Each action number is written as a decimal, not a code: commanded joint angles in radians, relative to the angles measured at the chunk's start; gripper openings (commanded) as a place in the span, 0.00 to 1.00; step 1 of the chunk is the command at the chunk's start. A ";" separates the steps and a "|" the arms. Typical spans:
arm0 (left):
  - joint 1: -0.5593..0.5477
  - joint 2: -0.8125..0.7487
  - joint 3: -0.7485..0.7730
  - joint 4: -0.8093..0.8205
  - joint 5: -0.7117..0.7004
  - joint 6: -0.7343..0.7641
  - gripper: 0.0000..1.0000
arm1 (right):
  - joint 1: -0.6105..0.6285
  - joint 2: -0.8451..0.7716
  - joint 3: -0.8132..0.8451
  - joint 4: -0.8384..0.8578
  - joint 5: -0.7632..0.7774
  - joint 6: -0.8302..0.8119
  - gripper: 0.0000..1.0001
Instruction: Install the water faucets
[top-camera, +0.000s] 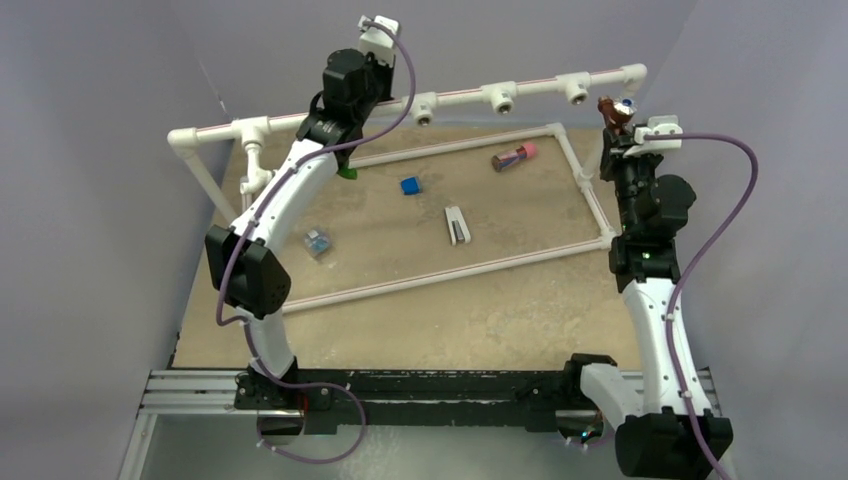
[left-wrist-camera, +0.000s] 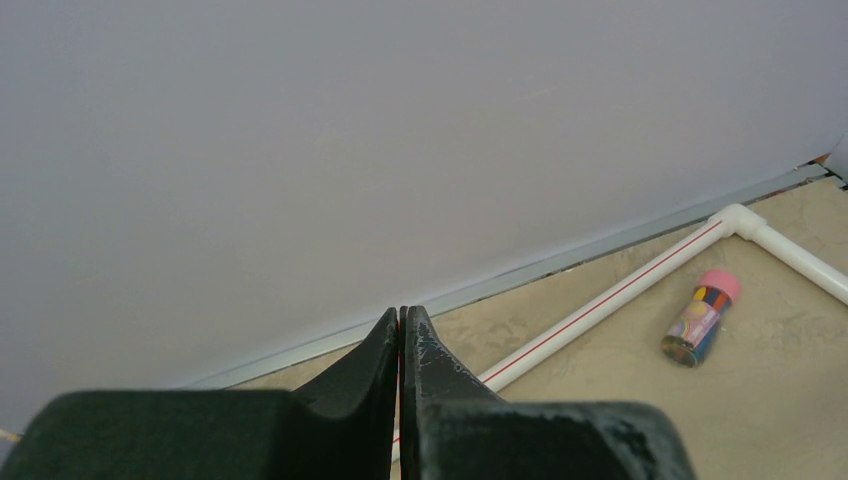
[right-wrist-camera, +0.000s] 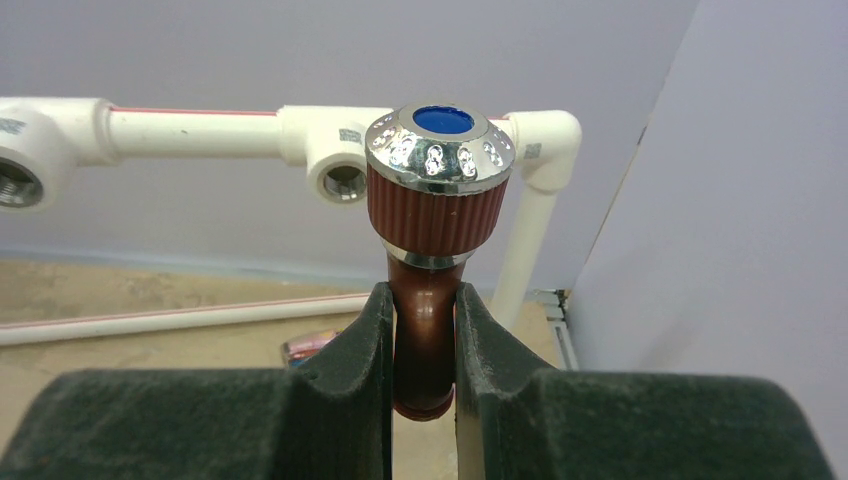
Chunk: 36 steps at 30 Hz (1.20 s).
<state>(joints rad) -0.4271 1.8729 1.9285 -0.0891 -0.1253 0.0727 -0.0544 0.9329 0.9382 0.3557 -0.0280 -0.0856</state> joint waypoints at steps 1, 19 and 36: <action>-0.010 -0.039 -0.082 -0.066 0.069 -0.004 0.00 | -0.062 0.033 0.004 0.050 -0.204 0.066 0.00; -0.009 -0.061 -0.122 -0.041 0.074 0.010 0.00 | -0.076 -0.024 -0.092 0.154 -0.315 0.145 0.00; -0.009 -0.053 -0.109 -0.052 0.076 0.013 0.00 | -0.076 -0.008 -0.083 0.183 -0.258 0.109 0.00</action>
<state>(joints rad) -0.4278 1.8183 1.8473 -0.0456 -0.1230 0.0753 -0.1257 0.9237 0.8417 0.4625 -0.3244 0.0410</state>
